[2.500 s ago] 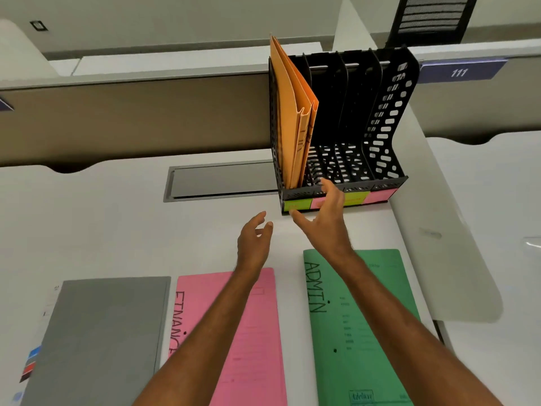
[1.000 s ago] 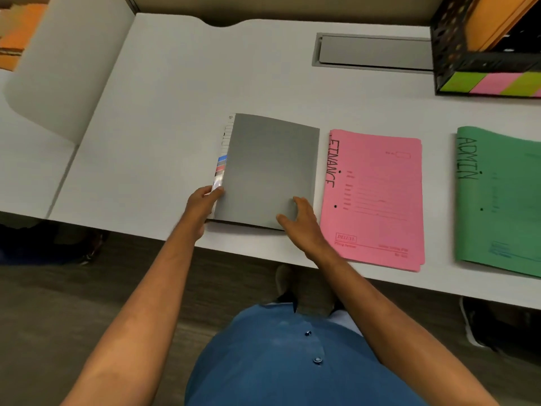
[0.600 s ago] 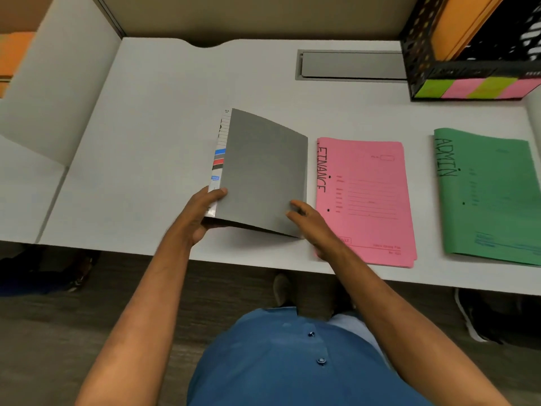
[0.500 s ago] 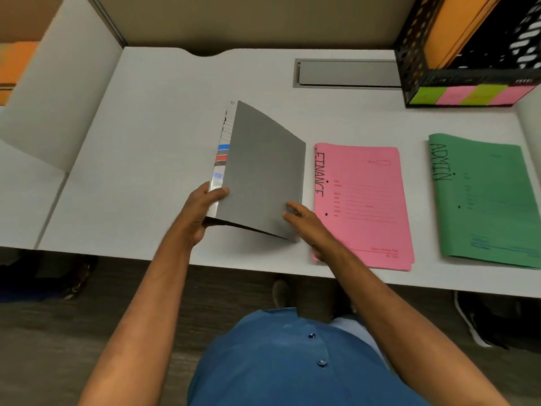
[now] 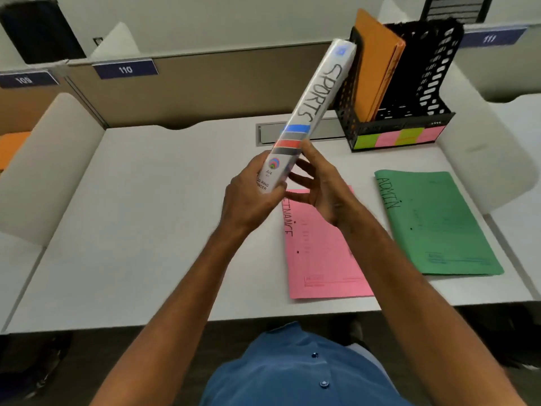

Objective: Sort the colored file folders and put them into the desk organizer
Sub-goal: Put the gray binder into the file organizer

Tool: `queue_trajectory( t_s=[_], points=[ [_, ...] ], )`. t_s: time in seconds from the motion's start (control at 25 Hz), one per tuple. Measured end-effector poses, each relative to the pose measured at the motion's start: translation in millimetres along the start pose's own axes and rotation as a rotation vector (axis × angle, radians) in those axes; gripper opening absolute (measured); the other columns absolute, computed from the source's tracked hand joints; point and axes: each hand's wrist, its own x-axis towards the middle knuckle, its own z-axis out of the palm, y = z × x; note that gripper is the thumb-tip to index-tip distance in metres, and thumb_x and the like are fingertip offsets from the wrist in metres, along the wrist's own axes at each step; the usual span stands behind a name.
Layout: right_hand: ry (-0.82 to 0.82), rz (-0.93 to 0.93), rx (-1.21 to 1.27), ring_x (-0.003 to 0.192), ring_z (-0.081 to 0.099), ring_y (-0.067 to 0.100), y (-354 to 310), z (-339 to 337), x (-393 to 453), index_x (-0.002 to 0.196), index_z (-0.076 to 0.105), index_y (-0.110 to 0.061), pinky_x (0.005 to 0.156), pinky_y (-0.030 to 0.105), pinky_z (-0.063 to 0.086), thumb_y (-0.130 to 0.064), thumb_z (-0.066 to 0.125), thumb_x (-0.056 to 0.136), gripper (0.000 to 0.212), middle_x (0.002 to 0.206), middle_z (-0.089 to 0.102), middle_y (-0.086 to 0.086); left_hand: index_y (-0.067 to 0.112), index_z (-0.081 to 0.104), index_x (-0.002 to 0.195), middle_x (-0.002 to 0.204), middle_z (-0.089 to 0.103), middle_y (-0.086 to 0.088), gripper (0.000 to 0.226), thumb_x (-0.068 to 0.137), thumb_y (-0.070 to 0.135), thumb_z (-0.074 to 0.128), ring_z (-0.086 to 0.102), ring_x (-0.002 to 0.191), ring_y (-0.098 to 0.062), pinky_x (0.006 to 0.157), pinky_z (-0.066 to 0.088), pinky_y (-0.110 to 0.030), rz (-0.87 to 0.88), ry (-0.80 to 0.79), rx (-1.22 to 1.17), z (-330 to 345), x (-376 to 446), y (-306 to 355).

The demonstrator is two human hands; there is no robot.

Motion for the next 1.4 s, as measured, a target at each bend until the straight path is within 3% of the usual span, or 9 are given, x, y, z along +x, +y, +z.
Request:
queue_trajectory(
  t_s=[0.2,0.32,0.48,0.68,0.76,0.88,1.04,1.2,1.4],
  points=[
    [0.239,-0.119,0.122,0.083,0.069,0.02,-45.6,-61.9,-20.2,0.107,0.055,-0.022,0.07,0.039,0.059,-0.05,0.072,0.086,0.038,0.089,0.065,0.002,0.026,0.046,0.15,0.132,0.062,0.001,0.075,0.079,0.034,0.07,0.059,0.11,-0.017,0.088,0.056,-0.034,0.344,-0.039,0.177,68.3,13.4,56.1],
    [0.472,-0.174,0.257,0.08,0.065,0.02,-61.0,-106.9,-29.0,0.109,0.053,-0.018,0.072,0.039,0.058,-0.048,0.087,0.07,0.059,0.093,0.059,0.007,0.022,0.043,0.153,0.141,0.055,-0.003,0.079,0.08,0.034,0.072,0.054,0.121,-0.021,0.096,0.054,-0.037,0.482,-0.098,0.247,114.0,22.2,82.7],
    [0.723,-0.188,0.303,0.073,0.056,0.014,-78.8,-168.3,-36.0,0.093,0.054,-0.015,0.072,0.035,0.056,-0.035,0.08,0.083,0.034,0.081,0.053,0.001,0.019,0.04,0.155,0.149,0.048,-0.011,0.084,0.079,0.027,0.076,0.049,0.131,-0.028,0.103,0.051,-0.045,0.564,-0.149,0.28,175.0,36.3,103.9],
    [0.826,-0.248,0.276,0.072,0.053,0.012,-105.3,-244.3,-14.9,0.104,0.052,-0.014,0.065,0.03,0.05,-0.018,0.078,0.083,0.034,0.083,0.05,-0.001,0.025,0.02,0.162,0.168,0.025,-0.007,0.093,0.086,0.031,0.073,0.029,0.152,-0.028,0.121,0.034,-0.045,0.529,-0.32,0.214,248.7,63.0,128.9],
    [0.852,-0.311,0.214,0.068,0.054,0.008,-117.2,-266.9,0.0,0.097,0.054,-0.017,0.066,0.028,0.049,-0.01,0.076,0.084,0.027,0.078,0.054,-0.005,0.028,0.016,0.163,0.17,0.019,-0.001,0.091,0.09,0.035,0.07,0.024,0.154,-0.022,0.123,0.027,-0.036,0.485,-0.405,0.152,269.0,80.1,136.8],
    [0.876,-0.411,0.11,0.059,0.059,0.0,-136.9,-294.3,32.2,0.084,0.058,-0.02,0.062,0.023,0.051,0.005,0.07,0.084,0.028,0.063,0.064,-0.017,0.031,0.033,0.158,0.166,0.031,0.008,0.074,0.094,0.035,0.069,0.032,0.15,-0.01,0.12,0.031,-0.028,0.291,-0.488,-0.035,290.1,115.6,138.3],
    [0.846,-0.485,0.02,0.066,0.062,0.0,-157.5,-313.5,74.6,0.088,0.059,-0.023,0.065,0.021,0.053,0.005,0.07,0.083,0.031,0.07,0.066,-0.019,0.031,0.059,0.141,0.145,0.06,0.008,0.044,0.098,0.024,0.066,0.06,0.124,-0.007,0.103,0.054,-0.035,0.005,-0.399,-0.291,300.4,159.9,123.7],
    [0.793,-0.534,-0.095,0.064,0.059,0.002,-174.7,-324.6,125.3,0.086,0.057,-0.025,0.062,0.023,0.054,0.002,0.073,0.083,0.031,0.072,0.062,-0.015,0.024,0.065,0.133,0.131,0.065,0.011,0.034,0.1,0.019,0.062,0.064,0.117,-0.009,0.084,0.049,-0.006,-0.177,-0.259,-0.319,306.8,212.0,103.1],
    [0.75,-0.599,-0.194,0.062,0.061,0.003,-193.5,-335.8,195.6,0.094,0.06,-0.017,0.053,0.021,0.053,0.0,0.075,0.082,0.025,0.074,0.064,-0.012,0.025,0.067,0.126,0.125,0.067,0.008,0.026,0.102,0.02,0.059,0.064,0.114,-0.012,0.095,0.056,-0.033,-0.343,-0.119,-0.384,328.1,284.7,75.4]
  ],
)
